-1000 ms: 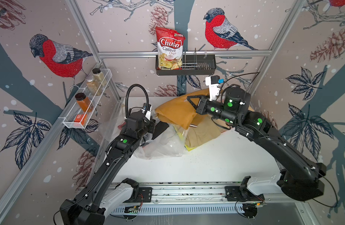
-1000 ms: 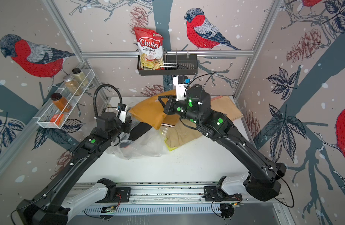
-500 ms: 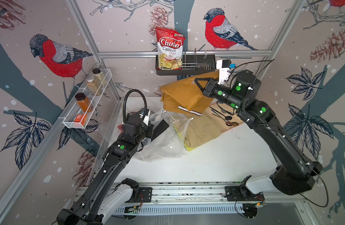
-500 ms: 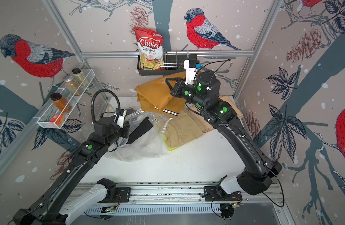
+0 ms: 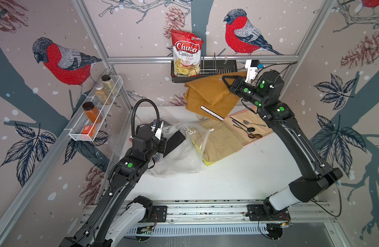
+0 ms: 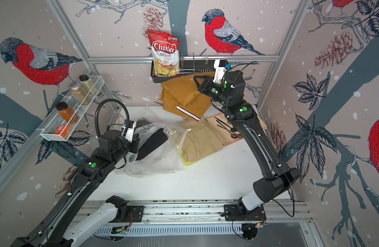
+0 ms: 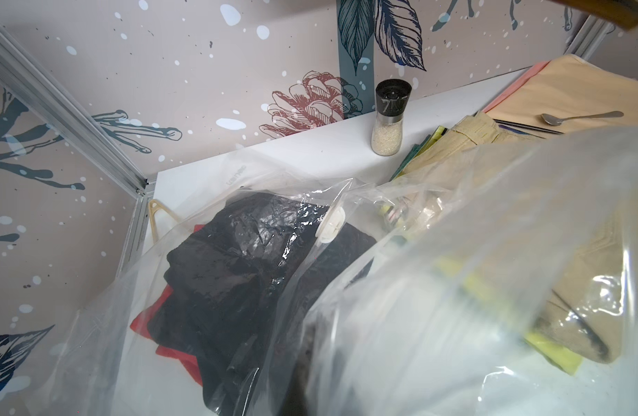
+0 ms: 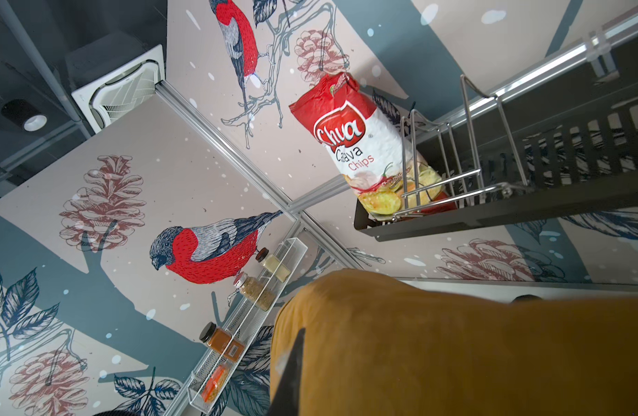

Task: Take the trousers out of the vacuum bag
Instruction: Place the trousers at the center of the board.

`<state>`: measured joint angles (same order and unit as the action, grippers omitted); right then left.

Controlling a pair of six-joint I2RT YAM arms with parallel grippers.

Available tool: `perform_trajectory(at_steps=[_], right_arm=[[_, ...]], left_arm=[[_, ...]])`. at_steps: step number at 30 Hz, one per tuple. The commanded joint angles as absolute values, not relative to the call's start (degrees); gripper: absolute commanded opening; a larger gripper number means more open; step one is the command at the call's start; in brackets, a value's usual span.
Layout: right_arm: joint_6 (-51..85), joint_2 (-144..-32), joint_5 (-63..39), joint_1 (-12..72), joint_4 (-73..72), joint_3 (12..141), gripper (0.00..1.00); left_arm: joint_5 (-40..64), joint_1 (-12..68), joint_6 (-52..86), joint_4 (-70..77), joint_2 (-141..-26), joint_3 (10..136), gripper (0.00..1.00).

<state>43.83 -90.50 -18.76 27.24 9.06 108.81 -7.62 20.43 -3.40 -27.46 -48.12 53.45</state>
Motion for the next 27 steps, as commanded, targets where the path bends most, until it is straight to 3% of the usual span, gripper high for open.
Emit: perform_trajectory(at_steps=[1,7,20,27], right_arm=[[46.75,-92.19,-23.19,26.08,-3.39,110.66,0.00],[47.99,-95.83,-24.65,25.40,-5.27,109.23,0.00],[49.78,-94.30,-24.60,25.06,-14.00,90.41,0.00],[48.37,-99.88,-29.61,23.90,-13.91,94.81,0.00]], left_arm=[[-9.48,20.21,-3.25,-29.37,-47.59,54.73,0.00],[-9.95,20.22,-2.16,-29.62,-46.08,56.83,0.00],[-6.36,20.03,-0.66,-31.79,-45.62,72.59,0.00],[-6.92,20.02,-0.97,-32.47,-45.25,71.58,0.00]])
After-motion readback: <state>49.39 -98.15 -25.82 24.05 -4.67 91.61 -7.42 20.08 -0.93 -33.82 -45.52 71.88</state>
